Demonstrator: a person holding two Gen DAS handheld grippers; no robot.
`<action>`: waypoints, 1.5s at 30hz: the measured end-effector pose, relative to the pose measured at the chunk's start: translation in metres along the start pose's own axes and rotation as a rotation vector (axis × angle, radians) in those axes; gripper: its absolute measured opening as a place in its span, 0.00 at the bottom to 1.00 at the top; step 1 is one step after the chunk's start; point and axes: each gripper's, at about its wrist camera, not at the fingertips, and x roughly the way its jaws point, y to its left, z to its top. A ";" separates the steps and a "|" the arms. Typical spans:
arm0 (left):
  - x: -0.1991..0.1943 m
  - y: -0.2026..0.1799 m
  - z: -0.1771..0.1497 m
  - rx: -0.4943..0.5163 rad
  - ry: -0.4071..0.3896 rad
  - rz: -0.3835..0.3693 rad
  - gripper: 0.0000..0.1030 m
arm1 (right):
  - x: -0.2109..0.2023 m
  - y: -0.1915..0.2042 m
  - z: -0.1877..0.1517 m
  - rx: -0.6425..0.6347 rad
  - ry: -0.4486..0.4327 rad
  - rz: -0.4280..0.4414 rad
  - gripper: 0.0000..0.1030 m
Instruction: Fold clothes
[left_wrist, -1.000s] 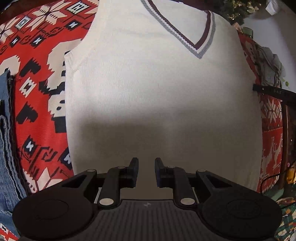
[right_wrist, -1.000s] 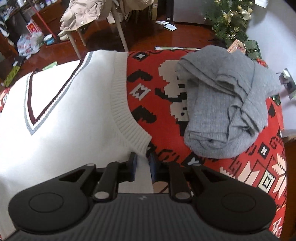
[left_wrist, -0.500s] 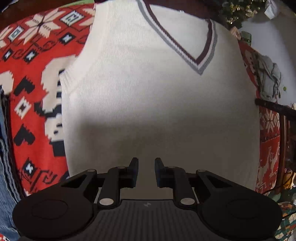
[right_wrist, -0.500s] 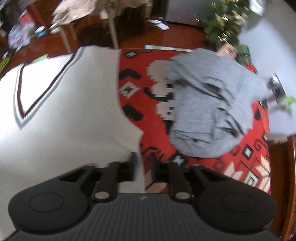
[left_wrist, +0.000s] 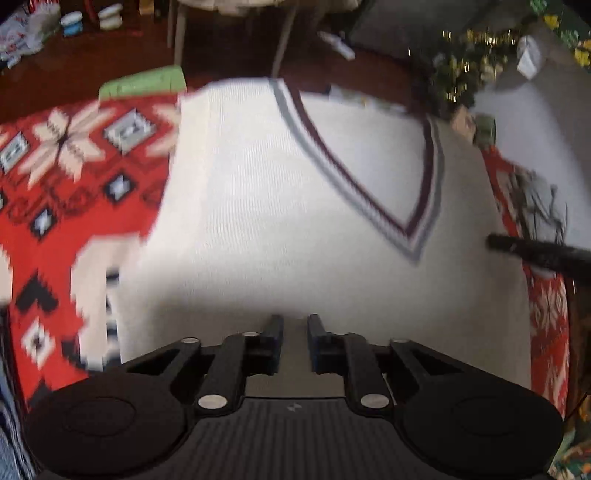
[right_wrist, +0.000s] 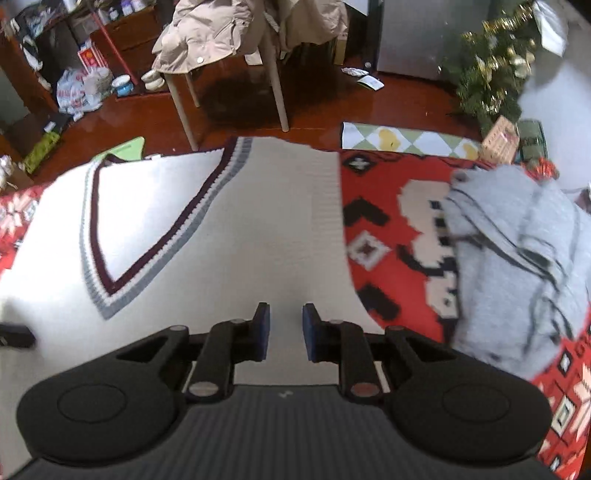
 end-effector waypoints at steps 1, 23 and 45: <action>0.002 -0.002 0.007 0.009 -0.024 0.006 0.10 | 0.004 0.002 0.006 0.012 -0.021 -0.006 0.21; 0.044 0.008 0.120 0.026 -0.260 0.015 0.10 | 0.064 0.004 0.109 0.093 -0.213 0.004 0.20; 0.068 -0.038 0.123 0.122 -0.280 -0.093 0.10 | 0.087 0.099 0.095 -0.184 -0.199 0.091 0.16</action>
